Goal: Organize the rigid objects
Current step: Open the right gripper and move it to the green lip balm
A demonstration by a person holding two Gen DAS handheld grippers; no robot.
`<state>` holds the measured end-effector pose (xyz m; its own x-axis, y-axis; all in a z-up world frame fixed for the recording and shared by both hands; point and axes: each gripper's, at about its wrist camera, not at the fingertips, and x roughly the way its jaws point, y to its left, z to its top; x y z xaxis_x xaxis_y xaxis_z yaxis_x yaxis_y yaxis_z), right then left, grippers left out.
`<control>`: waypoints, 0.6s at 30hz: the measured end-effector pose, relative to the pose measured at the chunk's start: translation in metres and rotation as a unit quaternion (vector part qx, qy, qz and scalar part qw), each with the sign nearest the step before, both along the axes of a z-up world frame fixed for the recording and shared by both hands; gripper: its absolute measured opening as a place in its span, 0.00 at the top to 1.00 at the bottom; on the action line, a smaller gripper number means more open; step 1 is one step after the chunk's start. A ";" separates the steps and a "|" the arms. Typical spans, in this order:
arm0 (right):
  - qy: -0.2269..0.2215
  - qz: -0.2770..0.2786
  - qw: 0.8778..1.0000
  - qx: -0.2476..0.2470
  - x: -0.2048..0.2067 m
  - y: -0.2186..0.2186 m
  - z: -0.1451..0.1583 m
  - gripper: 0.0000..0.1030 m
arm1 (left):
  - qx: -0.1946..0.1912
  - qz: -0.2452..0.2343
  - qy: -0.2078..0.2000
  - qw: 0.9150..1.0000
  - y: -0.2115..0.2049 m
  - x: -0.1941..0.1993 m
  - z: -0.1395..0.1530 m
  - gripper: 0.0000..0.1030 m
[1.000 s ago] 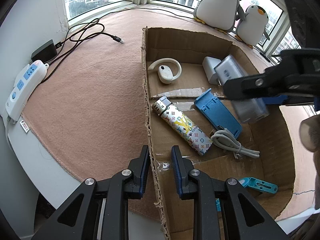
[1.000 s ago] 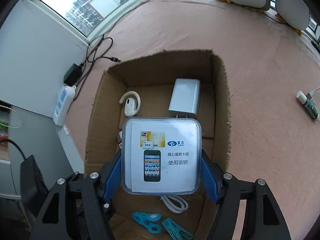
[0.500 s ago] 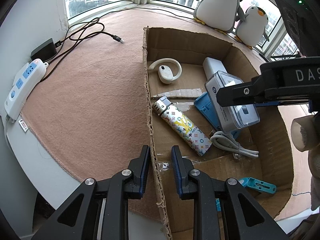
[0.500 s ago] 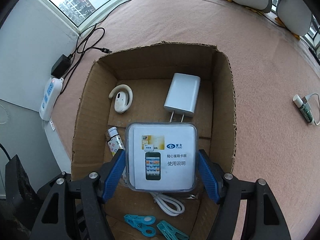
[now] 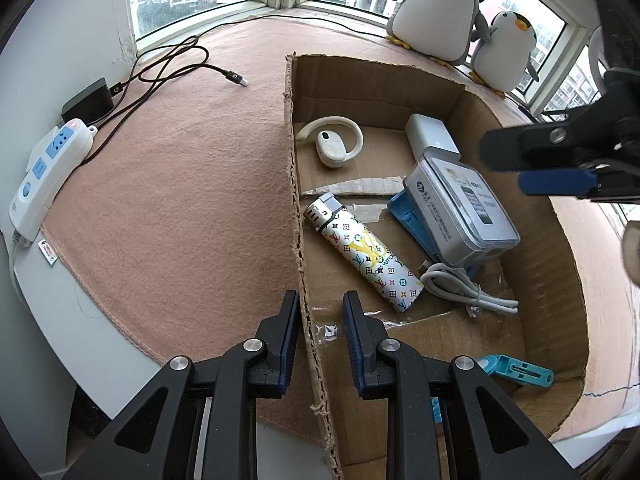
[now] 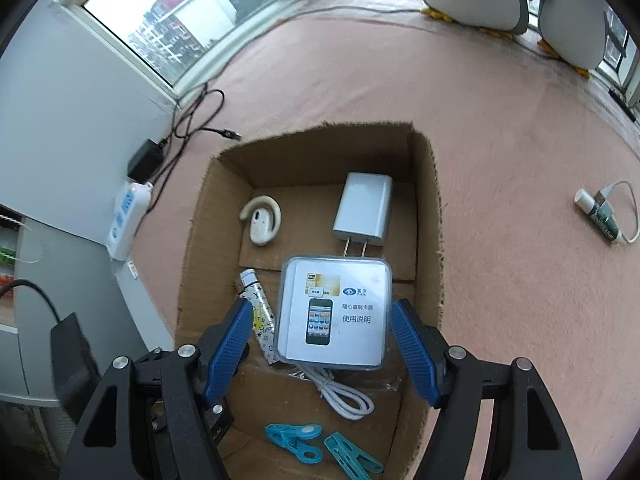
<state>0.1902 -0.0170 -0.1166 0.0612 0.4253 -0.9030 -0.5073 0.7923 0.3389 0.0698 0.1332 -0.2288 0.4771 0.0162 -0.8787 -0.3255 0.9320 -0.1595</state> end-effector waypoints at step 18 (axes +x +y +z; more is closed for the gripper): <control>-0.087 -0.033 0.995 0.029 0.049 -0.116 0.042 0.34 | 0.006 0.000 0.003 1.000 -0.003 0.002 0.001 0.77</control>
<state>0.2394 -0.1334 -0.0741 0.2440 0.4665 -0.8502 -0.5100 0.8074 0.2967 0.0713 0.1304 -0.2274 0.4720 0.0264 -0.8812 -0.3266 0.9337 -0.1470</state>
